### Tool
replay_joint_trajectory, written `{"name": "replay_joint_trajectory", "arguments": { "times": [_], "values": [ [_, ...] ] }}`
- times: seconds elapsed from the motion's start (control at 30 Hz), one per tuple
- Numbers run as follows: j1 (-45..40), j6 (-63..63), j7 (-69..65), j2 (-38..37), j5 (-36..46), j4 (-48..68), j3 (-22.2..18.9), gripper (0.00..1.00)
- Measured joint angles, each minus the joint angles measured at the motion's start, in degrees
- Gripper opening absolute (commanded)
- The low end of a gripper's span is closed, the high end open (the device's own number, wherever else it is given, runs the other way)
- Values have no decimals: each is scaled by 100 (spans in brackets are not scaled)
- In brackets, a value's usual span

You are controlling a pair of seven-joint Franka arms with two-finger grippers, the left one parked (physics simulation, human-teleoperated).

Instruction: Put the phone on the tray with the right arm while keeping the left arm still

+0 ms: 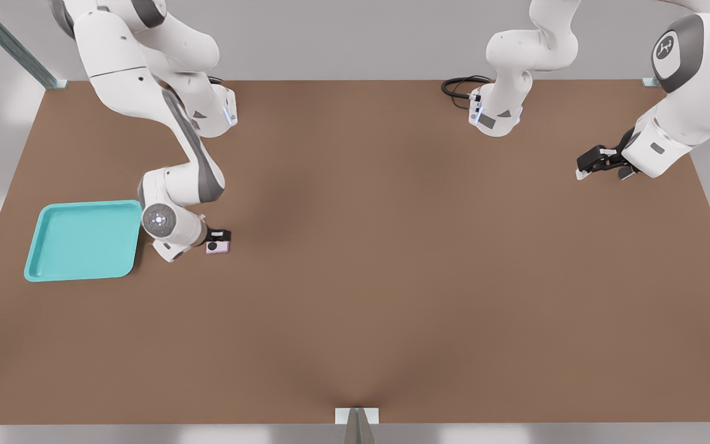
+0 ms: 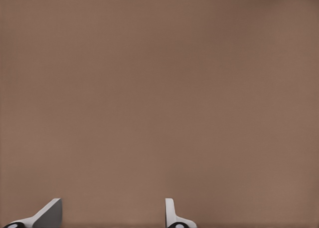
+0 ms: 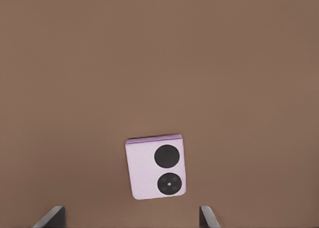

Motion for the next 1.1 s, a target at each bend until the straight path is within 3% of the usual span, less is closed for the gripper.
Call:
{"name": "replay_joint_trajectory", "arguments": {
  "times": [0.4, 0.67, 1.1],
  "values": [
    [-310, 1977, 619, 673, -200, -712, 136, 100],
    [-391, 1873, 792, 420, -935, -873, 353, 100],
    [-722, 1914, 651, 607, -1072, -987, 485, 100]
  ]
}}
